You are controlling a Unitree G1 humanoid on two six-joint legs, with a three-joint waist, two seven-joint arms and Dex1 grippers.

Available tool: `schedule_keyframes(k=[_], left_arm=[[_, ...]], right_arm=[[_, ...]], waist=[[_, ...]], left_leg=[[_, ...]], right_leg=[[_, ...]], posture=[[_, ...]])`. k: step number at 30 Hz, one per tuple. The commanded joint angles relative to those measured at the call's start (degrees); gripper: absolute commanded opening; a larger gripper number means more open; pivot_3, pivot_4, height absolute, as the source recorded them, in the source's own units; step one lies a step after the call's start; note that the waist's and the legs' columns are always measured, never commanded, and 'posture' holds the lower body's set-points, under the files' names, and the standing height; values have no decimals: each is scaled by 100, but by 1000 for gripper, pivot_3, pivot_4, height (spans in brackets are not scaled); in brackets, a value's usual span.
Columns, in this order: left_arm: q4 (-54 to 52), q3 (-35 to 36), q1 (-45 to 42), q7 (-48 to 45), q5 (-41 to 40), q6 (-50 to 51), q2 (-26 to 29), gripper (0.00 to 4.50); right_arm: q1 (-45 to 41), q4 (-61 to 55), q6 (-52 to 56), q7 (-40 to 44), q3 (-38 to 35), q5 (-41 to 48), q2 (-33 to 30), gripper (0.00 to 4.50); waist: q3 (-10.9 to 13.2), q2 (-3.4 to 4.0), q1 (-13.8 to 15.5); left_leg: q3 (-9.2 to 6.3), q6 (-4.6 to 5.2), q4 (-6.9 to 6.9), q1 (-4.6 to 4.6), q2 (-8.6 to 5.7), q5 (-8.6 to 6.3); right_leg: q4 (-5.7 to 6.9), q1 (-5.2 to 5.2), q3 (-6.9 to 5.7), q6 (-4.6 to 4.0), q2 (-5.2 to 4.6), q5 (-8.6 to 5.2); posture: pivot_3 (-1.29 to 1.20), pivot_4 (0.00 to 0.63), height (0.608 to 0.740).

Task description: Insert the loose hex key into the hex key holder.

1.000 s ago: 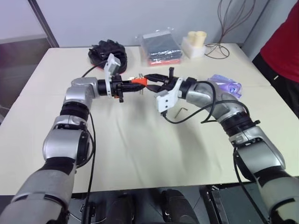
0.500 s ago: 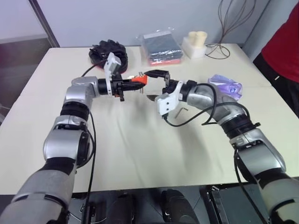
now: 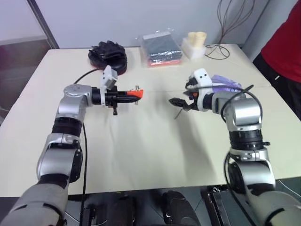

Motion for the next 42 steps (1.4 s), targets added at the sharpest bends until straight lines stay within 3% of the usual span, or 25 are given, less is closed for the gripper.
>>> schedule_keyframes(k=[1, 7, 12, 23, 36, 38, 42], left_arm=[[-555, 67, 114, 188, -226, 172, -36, 0], [-740, 90, 324, 438, -363, 156, -207, 0], [-850, 78, 432, 595, -423, 143, -349, 0], [-967, 47, 604, 723, -478, 104, -401, 0], [-1025, 112, 686, 1016, -513, 45, -376, 0], [-1075, 131, 714, 1067, -533, 64, -374, 0], [-1179, 183, 767, 1158, -572, 128, -358, 0]], right_arm=[[-436, -200, 1557, -884, -827, -67, 507, 4454], [-911, 331, 1764, -2223, -1868, -321, 1388, 4454], [-904, 695, 1661, -2892, -2108, -458, 1468, 4454], [-856, 984, 1429, -3508, -2310, -324, 1544, 4454], [-846, 2106, 378, -3932, -2156, -96, 1757, 4454], [-767, 2422, 80, -3962, -2008, -120, 1702, 3600], [-510, 2846, -386, -3888, -1437, -213, 1570, 1425]], waist=[[-1, 1, 35], [-1, 2, 142], [-1, 2, 130], [-1, 2, 50], [-5, -1, -51], [-7, -4, -49], [-14, -10, -56]], left_leg=[[0, 0, 0, 0, -2, 0], [3, 0, 1, -2, -26, 0], [4, 0, 1, -3, -29, 0], [5, 0, -3, -2, -25, 0], [4, 0, -4, 10, -22, 0], [4, 0, -4, 13, -21, 0], [4, 0, -3, 23, -20, 0]], right_leg=[[0, 0, 0, 0, -1, 0], [0, -1, -1, 1, -24, 1], [1, -1, -6, 2, -28, 1], [1, -2, -6, 2, -21, 1], [0, 8, -4, 2, -19, 1], [-1, 13, -4, 2, -18, 1], [-4, 25, -3, 2, -18, 1]], posture=[[0, 150, 740], [0, 150, 740], [0, 150, 740], [0, 150, 740], [0, 150, 740], [0, 150, 740], [0, 150, 740]])
